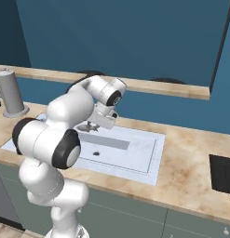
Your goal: Take the fish out of the fridge, briefly rinse it in the sink, and place it on the tray next to the sink.
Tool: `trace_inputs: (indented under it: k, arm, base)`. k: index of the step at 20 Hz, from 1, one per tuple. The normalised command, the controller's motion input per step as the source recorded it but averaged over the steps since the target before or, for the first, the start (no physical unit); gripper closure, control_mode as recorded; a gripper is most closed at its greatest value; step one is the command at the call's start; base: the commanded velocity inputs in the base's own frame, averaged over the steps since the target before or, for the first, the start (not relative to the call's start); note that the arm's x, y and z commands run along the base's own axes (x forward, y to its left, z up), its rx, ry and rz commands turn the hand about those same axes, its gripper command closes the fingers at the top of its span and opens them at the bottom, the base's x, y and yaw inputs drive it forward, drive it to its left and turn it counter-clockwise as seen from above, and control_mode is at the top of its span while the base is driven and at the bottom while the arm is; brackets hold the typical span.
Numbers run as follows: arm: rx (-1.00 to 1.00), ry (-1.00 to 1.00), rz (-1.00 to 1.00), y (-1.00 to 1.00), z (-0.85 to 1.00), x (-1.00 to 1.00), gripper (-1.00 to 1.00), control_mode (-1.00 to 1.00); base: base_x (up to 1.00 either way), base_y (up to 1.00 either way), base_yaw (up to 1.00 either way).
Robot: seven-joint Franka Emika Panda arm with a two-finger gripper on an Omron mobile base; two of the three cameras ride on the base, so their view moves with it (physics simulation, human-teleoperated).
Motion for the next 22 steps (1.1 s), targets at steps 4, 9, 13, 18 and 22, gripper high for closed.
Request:
trace_inputs:
  k: [4, 9, 13, 18, 22]
  arm:
    - [0.0, 0.0, 0.02, 0.36, -0.38, 0.3, 1.0, -1.0]
    - [0.01, -0.01, 0.01, 0.4, -0.38, 0.32, 1.0, -1.0]
    - [0.01, -0.11, 0.0, 0.34, -0.23, 0.41, 1.0, -1.0]
    - [0.04, -0.06, 0.0, 0.28, -0.15, 0.5, 1.0, -1.0]
    - [0.01, 0.0, 0.0, 0.3, -0.11, 0.42, 1.0, -1.0]
  base:
    - [0.0, 0.0, 0.0]
    - [0.0, 0.0, 0.0]
    - [0.0, 0.0, 0.0]
    - [0.0, 0.0, 0.0]
    - [0.0, 0.0, 0.0]
